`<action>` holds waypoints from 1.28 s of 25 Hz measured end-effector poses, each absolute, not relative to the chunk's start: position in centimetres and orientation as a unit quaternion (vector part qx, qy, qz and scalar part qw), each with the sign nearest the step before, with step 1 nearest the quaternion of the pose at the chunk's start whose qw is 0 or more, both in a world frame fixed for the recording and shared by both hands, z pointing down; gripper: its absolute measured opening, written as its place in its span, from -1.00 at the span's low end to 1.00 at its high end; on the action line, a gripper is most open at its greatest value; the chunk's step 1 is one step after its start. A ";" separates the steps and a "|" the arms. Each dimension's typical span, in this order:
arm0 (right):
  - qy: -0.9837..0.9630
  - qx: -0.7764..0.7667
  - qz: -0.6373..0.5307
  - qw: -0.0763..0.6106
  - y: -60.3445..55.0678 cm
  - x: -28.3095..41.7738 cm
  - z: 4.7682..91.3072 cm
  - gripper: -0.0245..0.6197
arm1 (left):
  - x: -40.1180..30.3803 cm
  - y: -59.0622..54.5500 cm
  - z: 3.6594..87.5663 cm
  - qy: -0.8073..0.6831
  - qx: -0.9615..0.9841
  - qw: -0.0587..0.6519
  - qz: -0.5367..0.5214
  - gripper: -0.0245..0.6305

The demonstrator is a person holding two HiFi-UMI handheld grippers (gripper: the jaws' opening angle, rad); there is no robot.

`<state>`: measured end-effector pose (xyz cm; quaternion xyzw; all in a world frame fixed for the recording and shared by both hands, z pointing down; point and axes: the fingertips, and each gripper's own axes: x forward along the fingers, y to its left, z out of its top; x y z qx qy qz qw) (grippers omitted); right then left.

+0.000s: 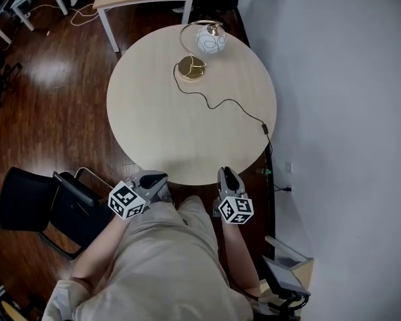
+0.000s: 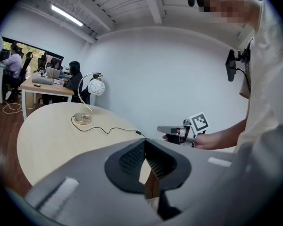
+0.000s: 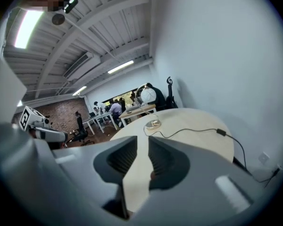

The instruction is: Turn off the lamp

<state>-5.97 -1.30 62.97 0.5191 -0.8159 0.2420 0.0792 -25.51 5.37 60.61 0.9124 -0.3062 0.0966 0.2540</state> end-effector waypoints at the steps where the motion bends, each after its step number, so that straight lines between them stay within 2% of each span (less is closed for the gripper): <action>1: -0.817 0.521 0.235 0.069 -1.1 -5.7 62.0 -0.69 | -25.2 5.3 60.5 -0.309 0.911 0.254 0.098 -0.93; 5: -0.820 0.529 0.215 0.036 0.7 -4.1 58.7 -0.69 | -23.4 6.0 59.9 -0.304 0.915 0.239 0.114 -0.93; 14: -0.835 0.517 0.187 0.007 10.1 -0.6 54.8 -0.70 | -19.7 13.1 58.0 -0.314 0.910 0.234 0.133 -0.93; 19: -0.840 0.501 0.200 -0.058 15.1 1.3 51.8 -0.71 | -17.3 19.0 57.9 -0.319 0.910 0.227 0.137 -0.93; 24: -0.849 0.504 0.155 -0.045 18.1 1.6 49.3 -0.71 | -16.6 21.7 58.1 -0.311 0.910 0.240 0.132 -0.93; 32: -0.838 0.521 0.157 -0.038 20.7 1.4 49.3 -0.72 | -14.3 20.1 55.8 -0.249 0.937 0.207 0.131 -0.93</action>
